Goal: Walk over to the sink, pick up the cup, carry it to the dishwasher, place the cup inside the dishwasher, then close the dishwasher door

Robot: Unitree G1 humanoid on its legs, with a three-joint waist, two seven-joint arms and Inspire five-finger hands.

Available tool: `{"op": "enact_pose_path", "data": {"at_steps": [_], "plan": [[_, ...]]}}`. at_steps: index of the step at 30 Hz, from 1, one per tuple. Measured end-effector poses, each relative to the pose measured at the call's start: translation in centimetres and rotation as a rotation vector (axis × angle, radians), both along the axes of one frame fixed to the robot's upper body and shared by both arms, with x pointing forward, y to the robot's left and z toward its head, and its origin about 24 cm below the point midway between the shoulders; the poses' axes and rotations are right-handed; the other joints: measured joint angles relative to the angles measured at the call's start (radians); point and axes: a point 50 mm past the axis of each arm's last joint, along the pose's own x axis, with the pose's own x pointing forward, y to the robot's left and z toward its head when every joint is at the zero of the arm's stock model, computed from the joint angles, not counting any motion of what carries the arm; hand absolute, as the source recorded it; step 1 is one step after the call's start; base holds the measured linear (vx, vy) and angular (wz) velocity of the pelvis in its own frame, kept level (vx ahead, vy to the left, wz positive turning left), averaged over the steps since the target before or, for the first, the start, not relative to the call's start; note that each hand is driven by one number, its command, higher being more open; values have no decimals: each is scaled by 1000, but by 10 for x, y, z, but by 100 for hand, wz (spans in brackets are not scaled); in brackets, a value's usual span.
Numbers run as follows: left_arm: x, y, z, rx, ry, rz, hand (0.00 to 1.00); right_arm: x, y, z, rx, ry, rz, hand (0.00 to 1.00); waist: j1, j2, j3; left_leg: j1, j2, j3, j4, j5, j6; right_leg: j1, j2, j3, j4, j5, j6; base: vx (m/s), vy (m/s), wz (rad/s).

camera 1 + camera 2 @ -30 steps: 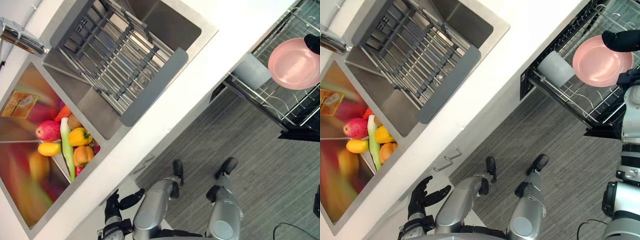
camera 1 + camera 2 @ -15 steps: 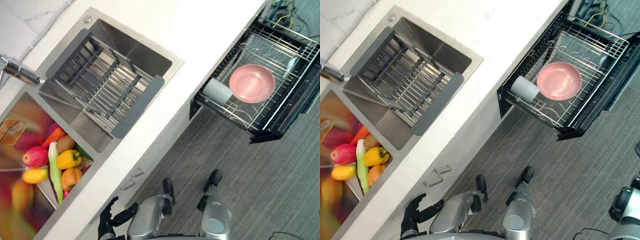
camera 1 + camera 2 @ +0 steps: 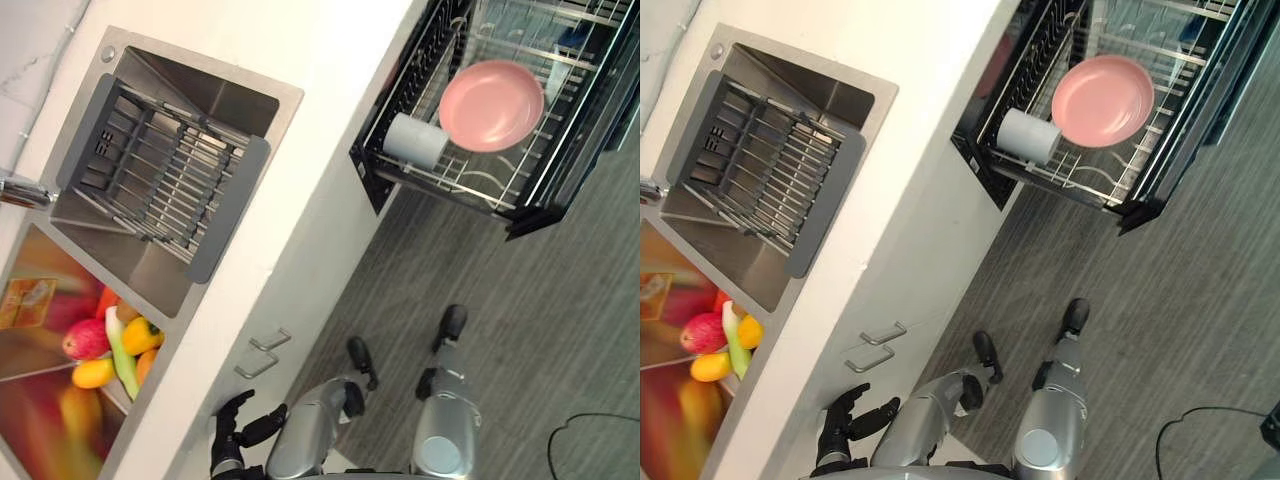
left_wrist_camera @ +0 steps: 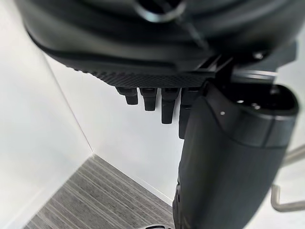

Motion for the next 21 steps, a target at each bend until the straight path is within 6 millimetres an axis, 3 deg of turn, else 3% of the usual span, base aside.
{"op": "enact_pose_path", "data": {"at_steps": [1, 7, 9, 14, 18, 21], "plan": [[3, -4, 1, -4, -7, -21, 100, 0, 0, -1, 2, 6, 10, 0, 0, 17, 6, -7, -4, 7, -12, 8, -1, -17, -2, 8, -1, 2, -1, -10, -18, -11], [6, -7, 2, -4, -17, -71, 100, 4, 3, 5, -42, 33, 60, 0, 31, 48, -17, -44, -18, 33, -53, 42, 1, -89, -4, 43, -13, 25, -10, 1, -27, -10], [9, -9, 3, -3, -24, -104, 100, 9, 15, 31, -170, 27, 98, 0, 49, 62, -28, -73, -24, 42, -50, 42, 1, -123, -4, 57, -18, 36, -10, -23, -22, -8], [16, -16, 6, -57, -37, -120, 100, 19, 55, 66, -477, 125, 201, 0, 101, 82, -44, -86, -28, 48, -52, 43, 3, -148, -10, 72, -18, 40, -9, -21, 7, -6], [21, -21, 8, -137, -53, -127, 100, 33, 89, 72, -650, 215, 297, 0, 141, 94, -54, -80, -35, 37, -65, 46, 7, -156, -19, 72, 8, 27, -4, 7, 6, 2], [22, -25, 10, -174, -69, -155, 100, 41, 100, 68, -693, 289, 333, 0, 156, 102, -60, -75, -45, -2, -69, 48, 11, -158, -39, 55, 56, -2, 3, 30, 15, 25]]}}
